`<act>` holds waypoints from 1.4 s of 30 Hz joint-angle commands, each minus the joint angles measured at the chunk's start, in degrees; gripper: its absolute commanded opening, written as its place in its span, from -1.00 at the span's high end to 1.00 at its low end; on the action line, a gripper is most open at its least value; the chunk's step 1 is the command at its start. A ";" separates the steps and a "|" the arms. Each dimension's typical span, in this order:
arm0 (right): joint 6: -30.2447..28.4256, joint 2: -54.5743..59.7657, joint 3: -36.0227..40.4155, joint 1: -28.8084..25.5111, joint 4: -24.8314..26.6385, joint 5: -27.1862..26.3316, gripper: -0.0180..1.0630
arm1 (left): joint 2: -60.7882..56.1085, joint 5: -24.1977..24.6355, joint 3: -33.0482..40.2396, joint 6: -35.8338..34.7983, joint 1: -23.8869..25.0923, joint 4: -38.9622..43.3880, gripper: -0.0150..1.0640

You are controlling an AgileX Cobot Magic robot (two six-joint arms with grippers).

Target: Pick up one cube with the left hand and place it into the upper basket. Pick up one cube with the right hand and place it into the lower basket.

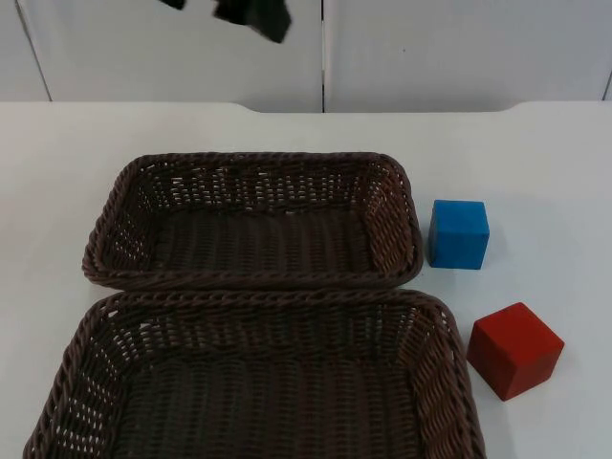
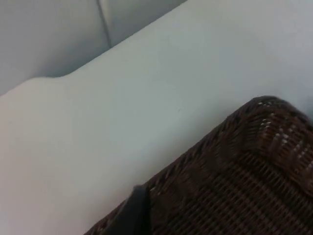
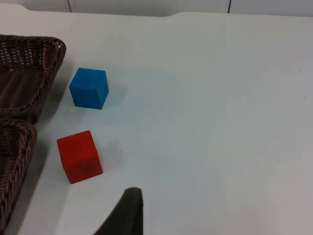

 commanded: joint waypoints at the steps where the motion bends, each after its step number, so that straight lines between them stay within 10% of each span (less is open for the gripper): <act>1: -0.16 -0.25 0.03 -0.34 -0.21 -0.15 -0.99 | 1.95 0.83 -2.17 1.17 -1.64 -0.32 -0.97; 21: -0.05 -0.25 0.03 -0.34 -0.21 -0.15 -0.99 | 19.76 5.75 -19.04 4.81 -13.75 -0.32 -0.97; 42: -0.05 -0.25 0.03 -0.34 -0.21 -0.15 -0.99 | 31.11 -0.64 -22.86 11.67 -20.98 -0.79 -0.97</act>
